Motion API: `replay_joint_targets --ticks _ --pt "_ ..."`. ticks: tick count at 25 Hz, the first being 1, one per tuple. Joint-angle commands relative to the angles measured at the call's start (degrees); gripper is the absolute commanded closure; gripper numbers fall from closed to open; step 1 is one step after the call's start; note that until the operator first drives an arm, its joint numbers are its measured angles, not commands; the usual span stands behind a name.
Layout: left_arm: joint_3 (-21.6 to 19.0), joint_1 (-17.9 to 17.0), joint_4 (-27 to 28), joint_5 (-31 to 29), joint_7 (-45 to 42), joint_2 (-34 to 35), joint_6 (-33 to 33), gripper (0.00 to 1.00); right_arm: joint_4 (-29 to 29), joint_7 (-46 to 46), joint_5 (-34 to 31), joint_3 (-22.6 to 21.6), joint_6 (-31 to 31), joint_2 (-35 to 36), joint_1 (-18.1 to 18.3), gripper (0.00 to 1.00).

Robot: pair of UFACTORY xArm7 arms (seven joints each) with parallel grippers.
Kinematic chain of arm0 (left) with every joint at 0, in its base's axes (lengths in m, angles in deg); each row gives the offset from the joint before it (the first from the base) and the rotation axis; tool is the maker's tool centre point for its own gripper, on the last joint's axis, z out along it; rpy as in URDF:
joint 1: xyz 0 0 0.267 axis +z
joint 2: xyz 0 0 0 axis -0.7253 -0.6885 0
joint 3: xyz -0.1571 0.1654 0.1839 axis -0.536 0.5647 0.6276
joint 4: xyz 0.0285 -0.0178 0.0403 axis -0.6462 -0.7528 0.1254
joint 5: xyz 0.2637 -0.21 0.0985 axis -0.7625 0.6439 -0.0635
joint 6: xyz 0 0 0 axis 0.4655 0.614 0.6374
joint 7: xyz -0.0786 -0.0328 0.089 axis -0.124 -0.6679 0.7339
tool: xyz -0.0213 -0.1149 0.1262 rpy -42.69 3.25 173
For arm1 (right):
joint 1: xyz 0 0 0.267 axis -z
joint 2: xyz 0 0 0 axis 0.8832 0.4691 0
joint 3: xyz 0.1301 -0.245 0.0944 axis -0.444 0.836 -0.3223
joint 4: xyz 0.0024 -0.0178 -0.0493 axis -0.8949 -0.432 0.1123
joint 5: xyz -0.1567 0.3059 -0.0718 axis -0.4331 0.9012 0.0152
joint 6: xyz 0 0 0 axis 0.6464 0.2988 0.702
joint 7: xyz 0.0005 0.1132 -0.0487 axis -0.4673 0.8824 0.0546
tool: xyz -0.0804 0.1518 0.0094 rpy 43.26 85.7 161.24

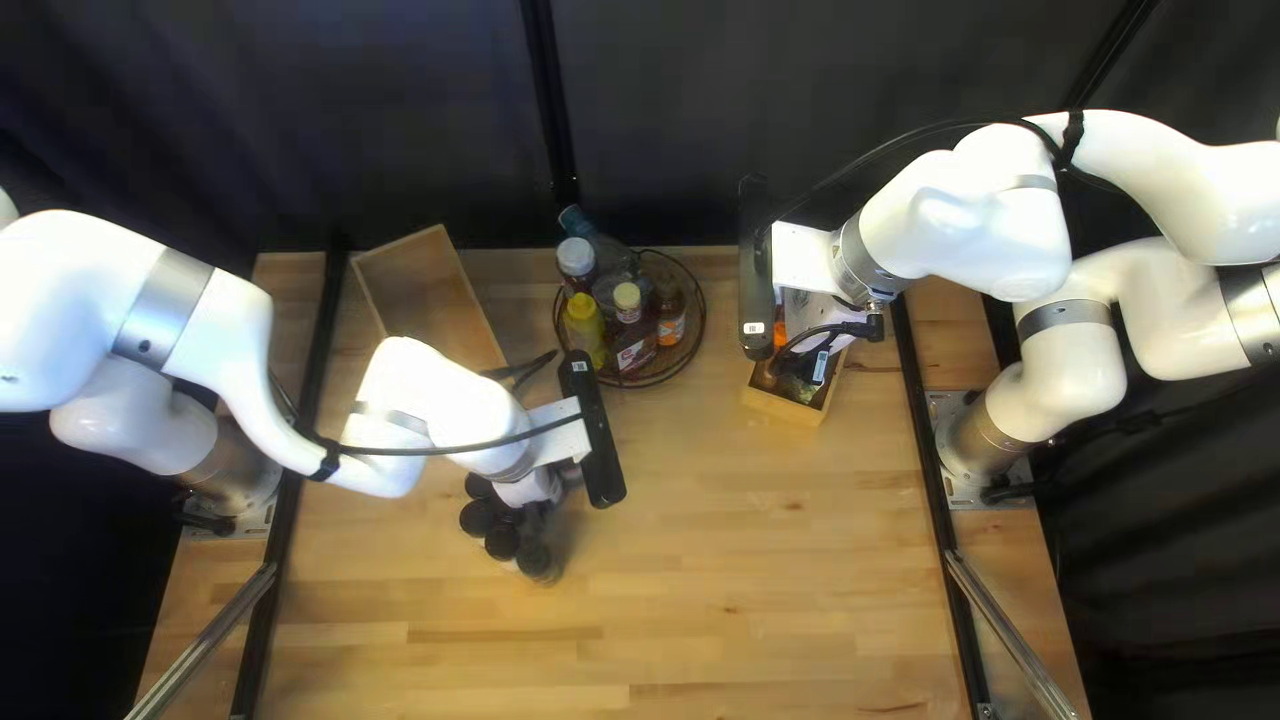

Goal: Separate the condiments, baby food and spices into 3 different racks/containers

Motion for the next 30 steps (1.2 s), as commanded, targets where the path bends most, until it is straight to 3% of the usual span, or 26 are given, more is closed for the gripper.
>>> replay_joint_targets --ticks 1,2,3,4,13,22,24,25,30 --pt "0.0 0.0 0.4 -0.1 -0.1 0.0 0.6 0.5 0.0 0.0 0.0 0.0 0.0 0.0 0.0 0.0" --pt "0.0 0.0 0.6 -0.1 0.0 -0.1 0.8 0.8 0.0 0.0 0.0 0.0 0.0 0.0 0.0 0.0" --pt "0.0 0.0 0.8 -0.1 0.0 -0.1 1.0 0.89 0.0 0.0 0.0 0.0 0.0 0.0 0.0 0.0" --pt "0.0 -0.1 1.2 -0.1 0.1 -0.2 1.3 0.91 0.0 0.0 0.0 0.0 0.0 0.0 0.0 0.0" --pt "-0.2 -0.2 3.2 0.2 1.4 0.0 3.4 0.96 0.0 0.0 0.0 0.0 0.0 0.0 0.0 0.0" --pt "-1.3 -1.3 11.0 0.9 4.6 2.7 13.5 0.96 0.0 0.0 0.0 0.0 0.0 0.0 0.0 0.0" --pt "-1.4 -1.3 11.2 0.8 4.8 2.8 13.6 0.9 0.0 0.0 0.0 0.0 0.0 0.0 0.0 0.0" --pt "-1.4 -1.3 11.0 0.9 5.0 3.0 13.4 0.01 0.0 0.0 0.0 0.0 0.0 0.0 0.0 0.0" --pt "-0.8 -0.7 7.5 3.7 8.1 4.7 9.7 0.0 0.0 0.0 0.0 0.0 0.0 0.0 0.0 0.0"
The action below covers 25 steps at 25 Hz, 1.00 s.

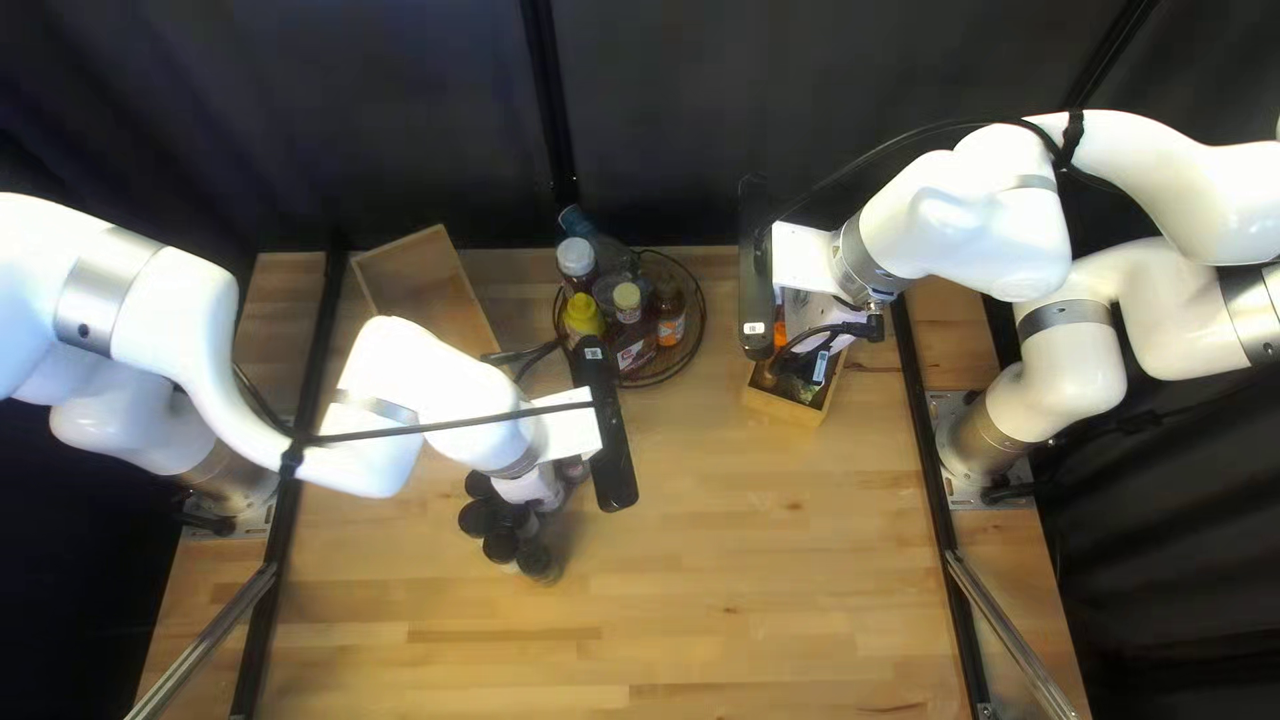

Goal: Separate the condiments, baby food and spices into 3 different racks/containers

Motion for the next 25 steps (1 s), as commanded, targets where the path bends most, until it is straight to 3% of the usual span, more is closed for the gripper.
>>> replay_joint_targets --ticks 1,12,23,24,25 --pt "0.8 0.9 -3.9 2.6 2.7 1.5 -3.8 0.0 0.0 0.0 0.0 0.0 0.0 0.0 0.0 0.0" --pt "2.4 2.4 -11.1 4.3 2.0 -0.6 -12.8 0.0 0.0 0.0 0.0 0.0 0.0 0.0 0.0 0.0" --pt "2.1 1.9 -11.6 2.9 -1.2 -3.5 -15.6 0.0 0.0 0.0 0.0 0.0 0.0 0.0 0.0 0.0" --pt "2.0 1.8 -11.4 2.8 -1.3 -3.8 -15.5 0.09 0.0 0.0 0.0 0.0 0.0 0.0 0.0 0.0" --pt "2.0 1.8 -11.3 2.8 -1.3 -3.8 -15.4 0.33 0.0 0.0 0.0 0.0 0.0 0.0 0.0 0.0"
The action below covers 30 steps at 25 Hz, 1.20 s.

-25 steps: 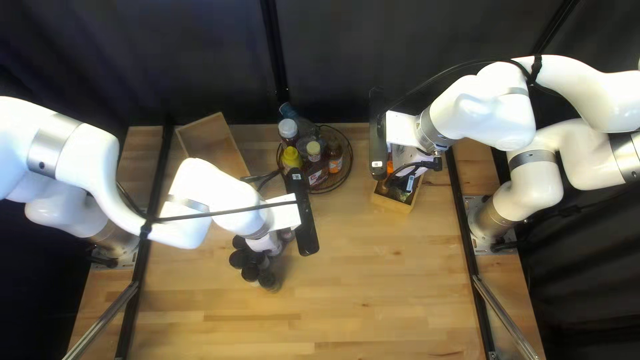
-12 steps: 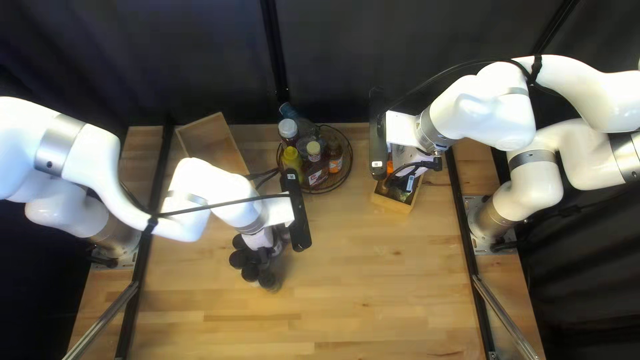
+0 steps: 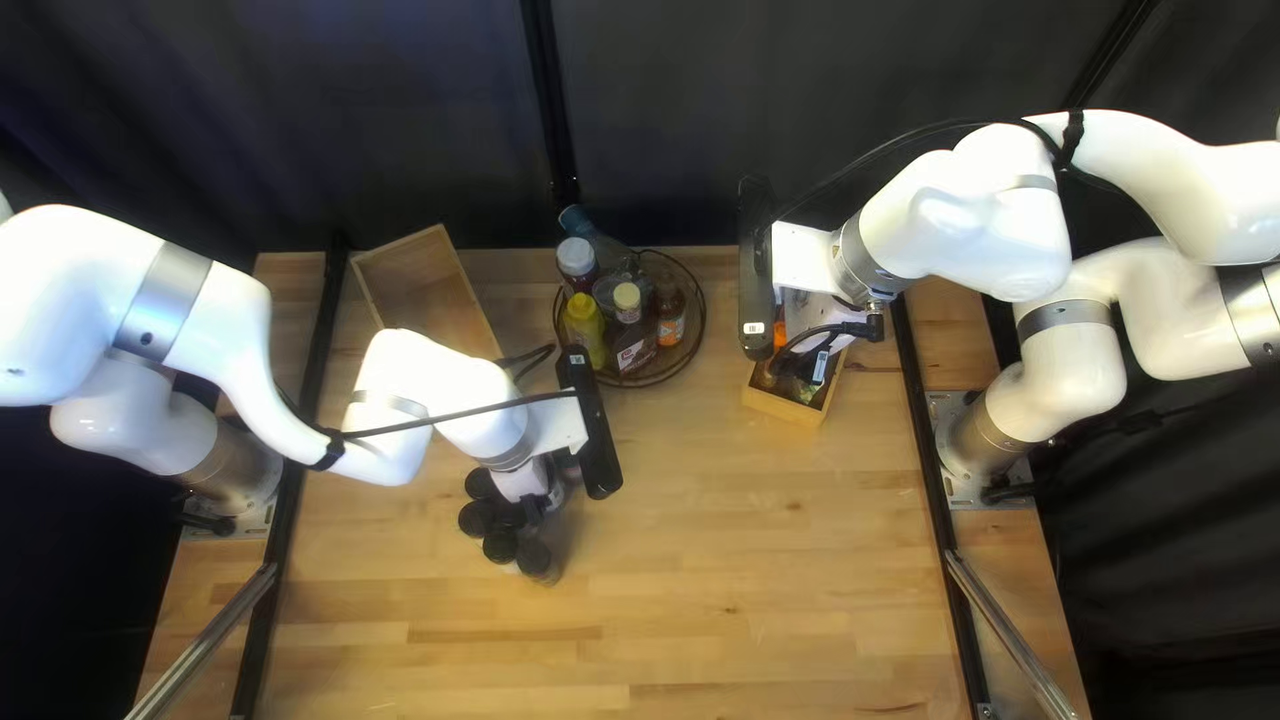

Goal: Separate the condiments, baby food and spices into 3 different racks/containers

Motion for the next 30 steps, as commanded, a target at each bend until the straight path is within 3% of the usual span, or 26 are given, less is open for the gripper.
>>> replay_joint_targets --ticks 1,2,7,15,19,25,30 --pt "-0.1 -0.2 0.5 -0.3 -0.4 -0.5 0.2 0.66 0.0 0.0 0.0 0.0 0.0 0.0 0.0 0.0" --pt "-0.1 -0.2 0.6 -0.3 -0.4 -0.5 0.3 0.89 0.0 0.0 0.0 0.0 0.0 0.0 0.0 0.0" --pt "-0.2 -0.4 1.7 -0.9 -0.8 -0.3 1.8 0.97 0.0 0.0 0.0 0.0 0.0 0.0 0.0 0.0" --pt "-1.0 -1.2 8.6 -1.1 0.7 2.3 11.3 0.99 0.0 0.0 0.0 0.0 0.0 0.0 0.0 0.0" --pt "-0.7 -1.1 11.4 -0.7 3.9 6.9 18.0 1.0 0.0 0.0 0.0 0.0 0.0 0.0 0.0 0.0" --pt "1.2 0.2 11.7 -1.2 8.0 14.6 25.3 0.98 0.0 0.0 0.0 0.0 0.0 0.0 0.0 0.0" --pt "4.8 2.9 7.5 -3.2 11.7 22.2 28.2 0.97 0.0 0.0 0.0 0.0 0.0 0.0 0.0 0.0"
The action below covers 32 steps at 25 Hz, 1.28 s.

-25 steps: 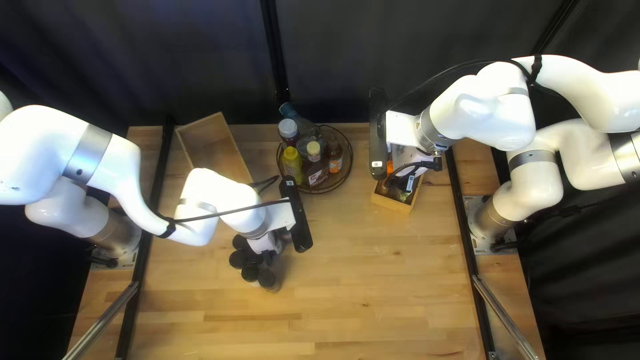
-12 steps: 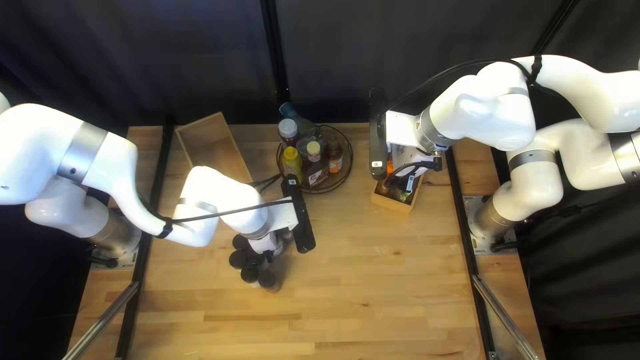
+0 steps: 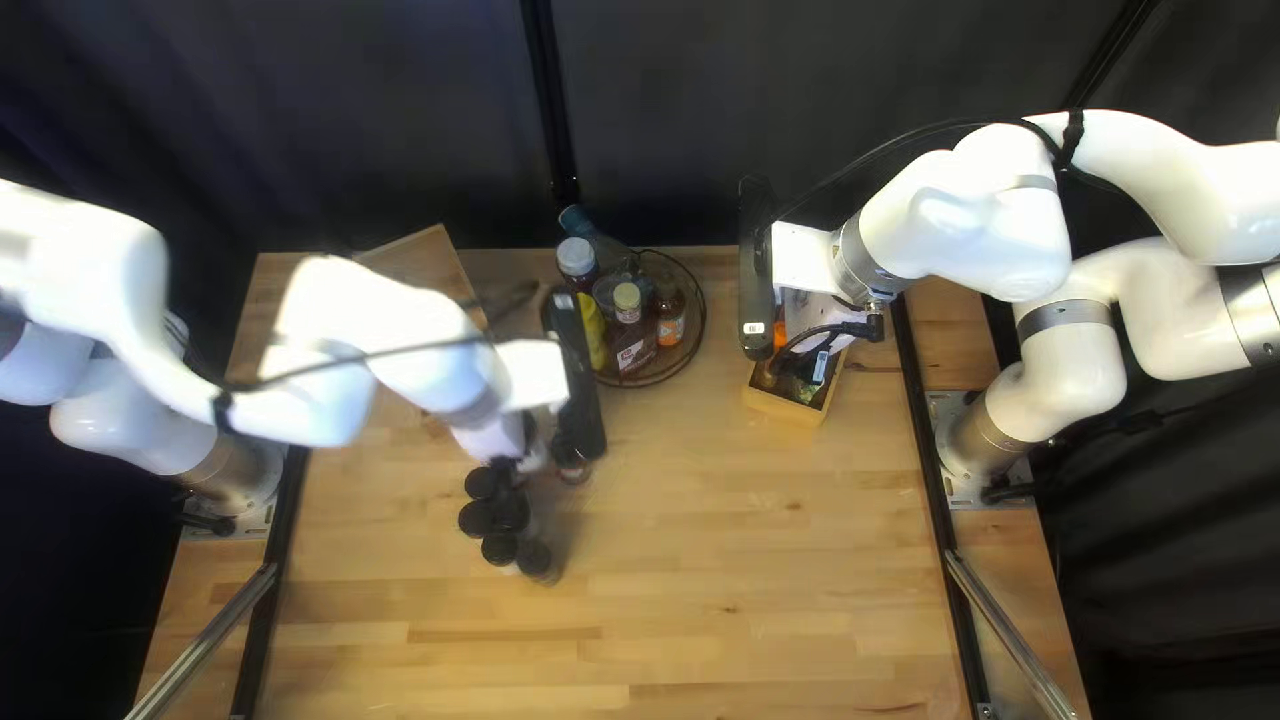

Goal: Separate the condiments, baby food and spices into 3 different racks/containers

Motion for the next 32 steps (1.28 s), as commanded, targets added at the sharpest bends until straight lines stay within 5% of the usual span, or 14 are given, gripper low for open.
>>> replay_joint_targets --ticks 1,14,19,32 --pt "3.7 2.7 -5.1 -1.9 3.3 6.6 1.0 0.97 0.0 0.0 0.0 0.0 0.0 0.0 0.0 0.0" --pt "16.4 11.9 -19.6 -7.2 9.6 13.4 -7.8 0.9 0.0 0.0 0.0 0.0 0.0 0.0 0.0 0.0" --pt "20.4 15.4 -23.8 -10.0 10.2 12.5 -13.6 0.96 0.0 0.0 0.0 0.0 0.0 0.0 0.0 0.0" --pt "22.4 19.8 -30.6 -16.2 4.8 9.3 -26.7 0.98 0.0 0.0 0.0 0.0 0.0 0.0 0.0 0.0"
